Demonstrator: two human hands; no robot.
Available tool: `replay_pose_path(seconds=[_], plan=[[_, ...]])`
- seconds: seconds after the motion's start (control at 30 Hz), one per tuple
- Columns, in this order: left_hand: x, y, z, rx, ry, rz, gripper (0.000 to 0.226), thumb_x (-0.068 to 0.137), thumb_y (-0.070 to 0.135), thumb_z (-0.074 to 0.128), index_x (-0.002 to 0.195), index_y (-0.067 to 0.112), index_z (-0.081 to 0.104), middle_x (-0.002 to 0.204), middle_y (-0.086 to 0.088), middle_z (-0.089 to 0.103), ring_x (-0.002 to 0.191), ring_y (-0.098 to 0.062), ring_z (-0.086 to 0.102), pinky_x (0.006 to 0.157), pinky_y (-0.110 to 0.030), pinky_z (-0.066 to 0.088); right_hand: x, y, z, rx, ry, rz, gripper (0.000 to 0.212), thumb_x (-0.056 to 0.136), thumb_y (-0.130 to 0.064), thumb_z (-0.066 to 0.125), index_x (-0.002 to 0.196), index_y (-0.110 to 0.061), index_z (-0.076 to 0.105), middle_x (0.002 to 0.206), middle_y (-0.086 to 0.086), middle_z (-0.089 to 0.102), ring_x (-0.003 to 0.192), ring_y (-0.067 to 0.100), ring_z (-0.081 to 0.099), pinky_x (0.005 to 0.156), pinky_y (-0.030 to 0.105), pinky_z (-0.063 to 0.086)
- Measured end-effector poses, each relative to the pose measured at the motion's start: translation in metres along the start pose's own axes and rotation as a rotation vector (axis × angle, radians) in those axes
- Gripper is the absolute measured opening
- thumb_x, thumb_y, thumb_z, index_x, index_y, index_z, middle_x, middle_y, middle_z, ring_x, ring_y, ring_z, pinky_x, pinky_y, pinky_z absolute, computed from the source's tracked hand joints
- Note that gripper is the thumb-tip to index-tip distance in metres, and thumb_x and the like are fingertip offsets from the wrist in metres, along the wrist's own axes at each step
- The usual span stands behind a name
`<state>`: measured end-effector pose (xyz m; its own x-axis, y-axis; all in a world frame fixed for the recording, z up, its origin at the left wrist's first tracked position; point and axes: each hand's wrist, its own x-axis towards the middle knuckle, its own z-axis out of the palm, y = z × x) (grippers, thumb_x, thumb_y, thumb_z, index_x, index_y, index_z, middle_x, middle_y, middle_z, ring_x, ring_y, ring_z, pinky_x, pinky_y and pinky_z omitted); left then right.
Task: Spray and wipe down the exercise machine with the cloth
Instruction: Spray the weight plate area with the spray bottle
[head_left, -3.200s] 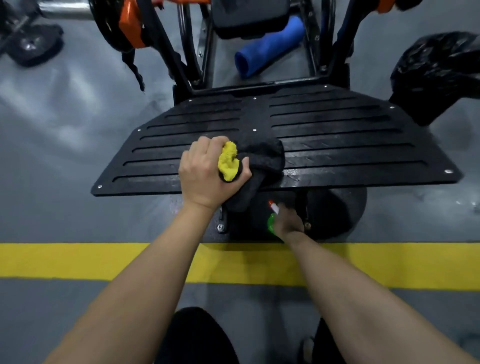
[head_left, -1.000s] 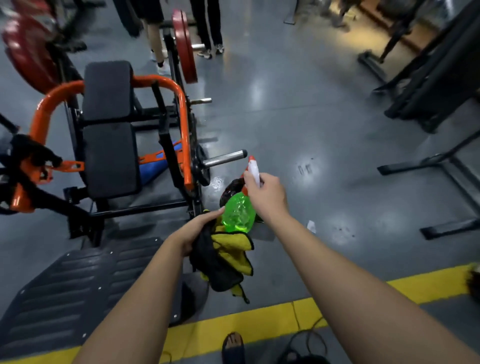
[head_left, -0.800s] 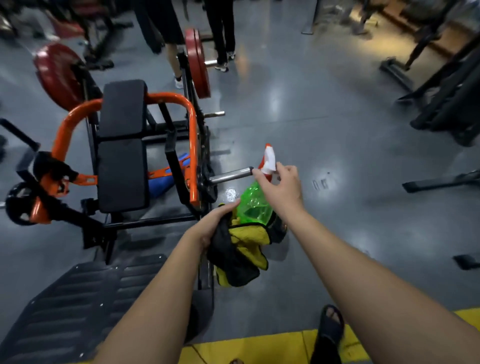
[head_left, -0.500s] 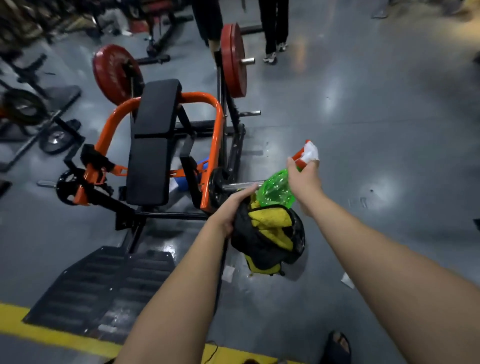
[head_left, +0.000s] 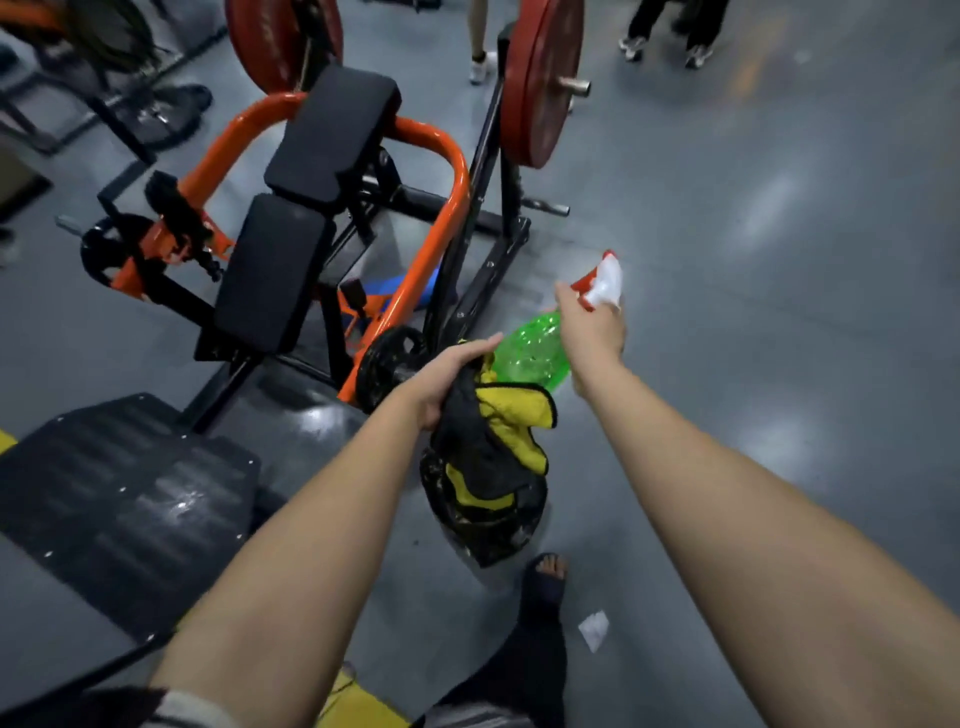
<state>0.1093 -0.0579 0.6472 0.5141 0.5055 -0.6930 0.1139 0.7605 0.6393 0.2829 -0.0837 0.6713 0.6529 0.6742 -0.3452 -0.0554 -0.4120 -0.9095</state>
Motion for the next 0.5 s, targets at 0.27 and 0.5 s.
replay_pose_path(seconds=[0.27,0.5], plan=[[0.119,0.109,0.05,0.0,0.361,0.123,0.022,0.078,0.032,0.076,0.074,0.013,0.066,0.067,-0.008,0.059,0.05,-0.021,0.057,0.053,-0.025,0.049,0.146,-0.073,-0.024,-0.042,-0.206,-0.034,0.064,0.084,-0.01,0.053,0.13,-0.054,0.047,0.112,-0.013,0.064,0.077,0.014,0.066,0.073,0.026,0.052],[0.207,0.239,0.093,-0.521,0.407,0.327,0.025,0.072,0.034,0.065,0.075,0.011,0.058,0.077,-0.014,0.06,0.065,-0.031,0.063,0.066,-0.035,0.058,0.287,-0.146,-0.04,-0.104,-0.5,-0.08,0.065,0.069,-0.013,0.062,0.103,-0.067,0.053,0.117,-0.011,0.068,0.111,0.024,0.064,0.099,0.045,0.055]])
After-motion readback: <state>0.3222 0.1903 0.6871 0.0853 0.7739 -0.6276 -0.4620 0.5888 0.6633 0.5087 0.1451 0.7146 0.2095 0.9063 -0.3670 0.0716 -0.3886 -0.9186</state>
